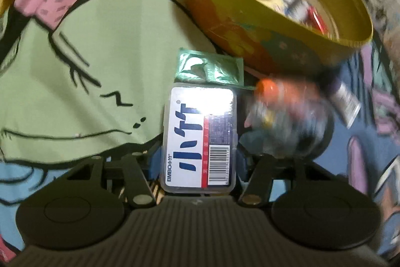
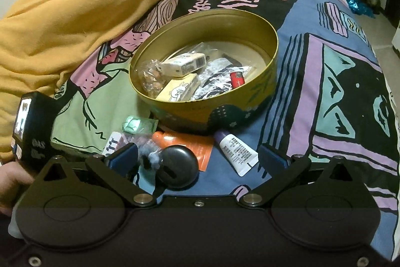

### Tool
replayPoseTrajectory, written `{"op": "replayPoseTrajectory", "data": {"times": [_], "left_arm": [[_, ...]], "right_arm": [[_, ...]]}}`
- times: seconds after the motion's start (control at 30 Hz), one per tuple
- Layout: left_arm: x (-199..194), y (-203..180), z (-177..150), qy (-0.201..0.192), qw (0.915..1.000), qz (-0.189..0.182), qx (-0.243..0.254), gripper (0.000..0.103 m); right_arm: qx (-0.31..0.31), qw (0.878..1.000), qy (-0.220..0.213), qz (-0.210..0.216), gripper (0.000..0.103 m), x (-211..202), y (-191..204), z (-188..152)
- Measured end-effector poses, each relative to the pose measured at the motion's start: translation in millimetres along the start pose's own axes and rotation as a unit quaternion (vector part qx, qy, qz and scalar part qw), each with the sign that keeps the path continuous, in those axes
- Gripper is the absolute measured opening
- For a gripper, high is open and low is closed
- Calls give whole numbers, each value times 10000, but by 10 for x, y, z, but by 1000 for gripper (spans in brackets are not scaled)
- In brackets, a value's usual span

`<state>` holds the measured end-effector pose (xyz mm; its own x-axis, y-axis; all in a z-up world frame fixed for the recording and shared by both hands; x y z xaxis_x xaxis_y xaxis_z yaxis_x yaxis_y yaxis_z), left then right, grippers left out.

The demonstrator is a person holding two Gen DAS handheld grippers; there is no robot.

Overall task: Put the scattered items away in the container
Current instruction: 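Grasp the white plastic box with blue lettering with the left gripper, then carry the lettered box over the gold tin and open the left gripper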

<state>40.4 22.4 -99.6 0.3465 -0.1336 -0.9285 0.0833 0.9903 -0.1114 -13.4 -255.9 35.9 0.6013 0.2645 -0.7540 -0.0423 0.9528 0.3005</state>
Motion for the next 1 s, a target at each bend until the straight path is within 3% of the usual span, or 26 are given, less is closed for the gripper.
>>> {"op": "replayPoseTrajectory", "data": {"times": [0.17, 0.33, 0.63, 1.0], "left_arm": [[-121, 44, -23, -58, 9997, -97, -234, 60], [-336, -10, -64, -434, 9981, -197, -402, 60], [-723, -200, -72, -1042, 9945, 83, 4, 60], [-1317, -275, 29, -1614, 9865, 72, 285, 60]], "right_arm": [[19, 10000, -19, -9, 103, -18, -8, -10], [-48, 10000, -6, -49, 103, -24, -11, -35], [-2, 10000, 60, -47, 103, 11, -38, -31], [75, 9999, 58, -106, 103, 44, -73, -11]]}}
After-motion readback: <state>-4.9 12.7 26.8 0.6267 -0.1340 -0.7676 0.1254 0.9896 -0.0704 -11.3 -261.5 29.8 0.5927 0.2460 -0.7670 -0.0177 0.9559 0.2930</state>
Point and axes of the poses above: each gripper's, at about its wrist camera, not at the fingertips, and x roughly the way its jaws point, y to its left, z to its top, the point moved 3 cm from there along x, roughly the way its jaws point, and after that the axes turned 10 degrees about x, right-handed, at the moved point
